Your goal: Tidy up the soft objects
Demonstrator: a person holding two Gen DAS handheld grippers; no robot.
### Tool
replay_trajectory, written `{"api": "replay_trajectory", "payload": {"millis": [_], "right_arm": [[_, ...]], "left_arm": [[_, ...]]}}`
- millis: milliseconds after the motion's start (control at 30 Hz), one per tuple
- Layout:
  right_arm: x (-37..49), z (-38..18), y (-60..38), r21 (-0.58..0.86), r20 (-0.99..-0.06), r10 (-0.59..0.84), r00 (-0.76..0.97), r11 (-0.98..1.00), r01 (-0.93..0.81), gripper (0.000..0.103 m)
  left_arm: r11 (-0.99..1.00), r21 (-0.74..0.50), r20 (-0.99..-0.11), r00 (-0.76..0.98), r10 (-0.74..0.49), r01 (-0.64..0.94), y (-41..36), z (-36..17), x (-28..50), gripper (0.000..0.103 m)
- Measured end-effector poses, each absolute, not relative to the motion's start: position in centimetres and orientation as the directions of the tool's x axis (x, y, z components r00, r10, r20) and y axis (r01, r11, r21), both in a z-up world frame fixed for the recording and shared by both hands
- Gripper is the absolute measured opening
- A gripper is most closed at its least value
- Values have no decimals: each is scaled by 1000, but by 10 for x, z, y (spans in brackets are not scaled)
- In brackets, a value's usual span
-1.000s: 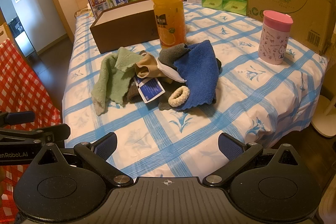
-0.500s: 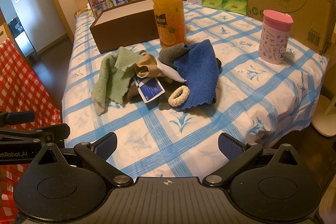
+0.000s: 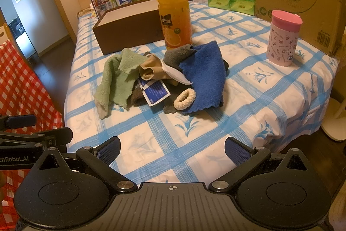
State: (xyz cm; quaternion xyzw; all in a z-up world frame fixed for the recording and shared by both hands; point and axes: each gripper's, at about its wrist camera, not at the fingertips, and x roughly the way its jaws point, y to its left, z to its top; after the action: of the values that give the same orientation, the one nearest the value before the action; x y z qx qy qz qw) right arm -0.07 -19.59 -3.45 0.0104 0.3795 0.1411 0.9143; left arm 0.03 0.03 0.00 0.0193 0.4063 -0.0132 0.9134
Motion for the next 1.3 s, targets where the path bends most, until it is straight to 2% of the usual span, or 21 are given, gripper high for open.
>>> {"api": "replay_trajectory", "payload": {"millis": [700,1067,1133,1300], "right_arm": [[1,-37,-191,133,-688,272,672,959,-252,102],[15,-38,-198,193,-612,345,712,938,-288,102],[18,-39,-197,185,-600,352,719,935,-303,90],[30,-47,-194,185,-599,364,713,930,-319,77]], "left_arm": [[999,26,-744,669,-6,38,0,0,0,95],[998,51,-728,685,22,23,6,-6,15,95],[998,55,-728,684,29,16,9,-8,20,95],[999,35,-737,676,23,5,17,-14,30,94]]}}
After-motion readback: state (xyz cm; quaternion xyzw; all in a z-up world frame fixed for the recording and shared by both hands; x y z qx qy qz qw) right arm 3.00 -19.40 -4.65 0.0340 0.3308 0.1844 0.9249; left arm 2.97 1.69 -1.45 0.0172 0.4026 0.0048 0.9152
